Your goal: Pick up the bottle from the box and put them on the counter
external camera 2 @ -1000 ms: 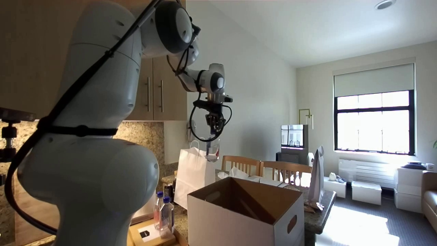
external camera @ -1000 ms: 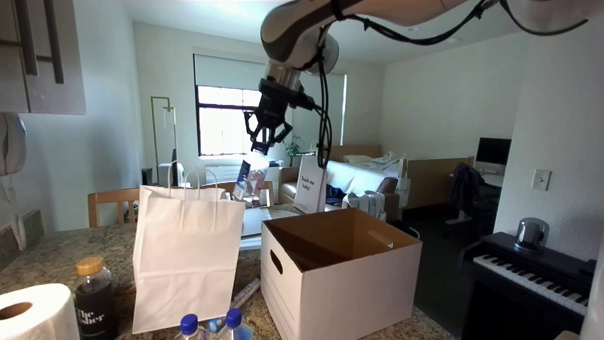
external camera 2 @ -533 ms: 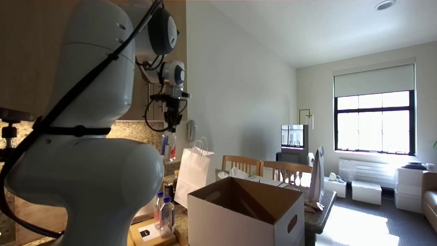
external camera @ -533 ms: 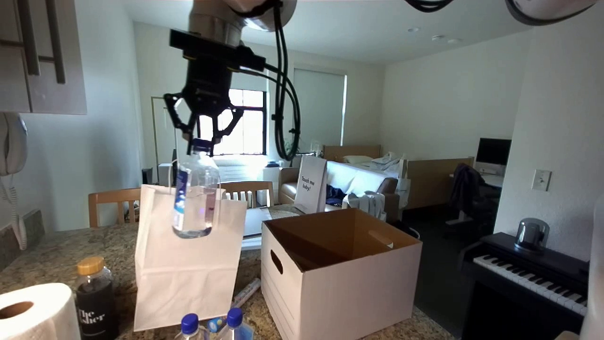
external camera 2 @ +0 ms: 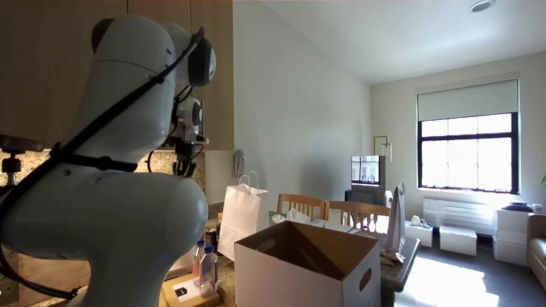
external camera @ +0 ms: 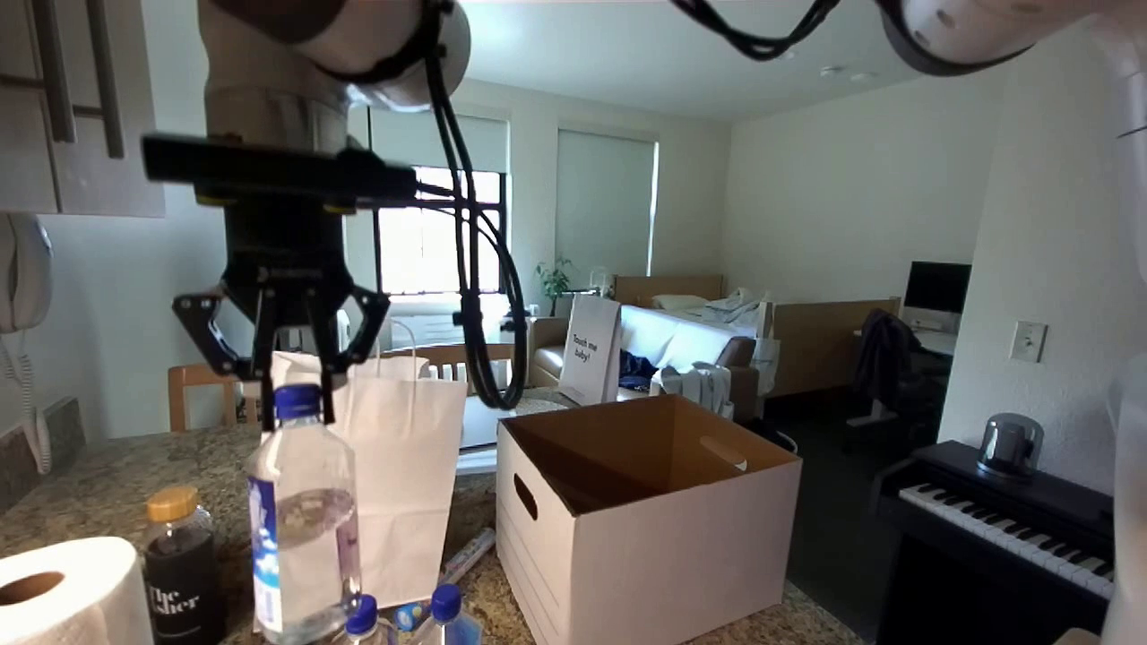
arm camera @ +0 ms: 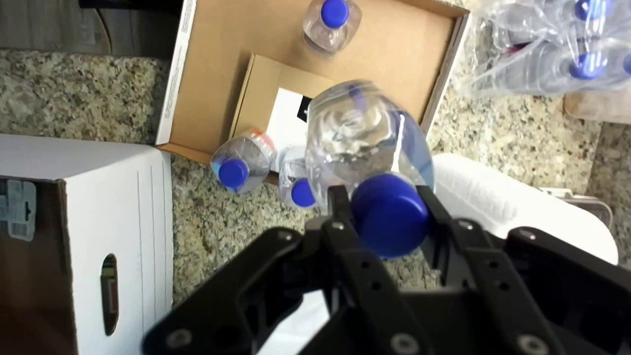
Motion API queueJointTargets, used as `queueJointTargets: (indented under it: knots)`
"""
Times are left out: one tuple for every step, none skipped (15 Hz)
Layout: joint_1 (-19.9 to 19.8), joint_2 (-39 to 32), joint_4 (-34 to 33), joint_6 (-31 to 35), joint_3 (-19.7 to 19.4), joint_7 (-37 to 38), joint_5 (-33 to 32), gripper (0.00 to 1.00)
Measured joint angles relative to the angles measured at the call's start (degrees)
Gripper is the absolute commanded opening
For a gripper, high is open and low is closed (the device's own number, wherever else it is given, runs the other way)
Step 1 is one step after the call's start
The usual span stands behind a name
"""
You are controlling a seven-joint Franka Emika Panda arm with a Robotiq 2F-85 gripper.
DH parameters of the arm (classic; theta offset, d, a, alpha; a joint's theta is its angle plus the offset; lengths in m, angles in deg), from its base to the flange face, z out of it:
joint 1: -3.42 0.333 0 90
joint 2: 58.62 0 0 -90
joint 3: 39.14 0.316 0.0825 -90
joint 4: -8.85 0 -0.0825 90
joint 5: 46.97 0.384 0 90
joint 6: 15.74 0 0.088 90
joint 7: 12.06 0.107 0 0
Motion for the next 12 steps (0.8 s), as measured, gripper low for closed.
queueJointTargets:
  knots:
    - [0.1,-2.0,0.1,0.1,0.0,-1.0,0.4,0.13]
    - [0.0,-3.9,0.1,0.4,-0.1,-2.1,0.8,0.13]
    - [0.0,-5.7,0.1,1.3,-0.2,-3.3,1.2,0.13]
    - [0.0,-7.4,0.2,3.0,-0.3,-4.5,1.4,0.13]
    - [0.1,-8.8,0.3,5.2,-0.4,-5.6,1.4,0.13]
    - [0.1,-10.1,0.3,7.3,-0.5,-6.8,1.5,0.13]
    - [0.1,-11.4,0.4,8.9,-0.6,-8.1,1.9,0.13]
    - [0.1,-12.6,0.4,9.9,-0.6,-9.5,2.3,0.13]
    - [0.2,-13.5,0.3,10.3,-0.6,-10.7,2.7,0.13]
    - [0.4,-14.4,0.3,10.3,-0.6,-11.7,2.8,0.13]
    - [0.8,-15.3,0.3,10.3,-0.7,-12.3,2.8,0.13]
    - [1.3,-16.0,0.3,10.2,-0.9,-12.5,2.8,0.13]
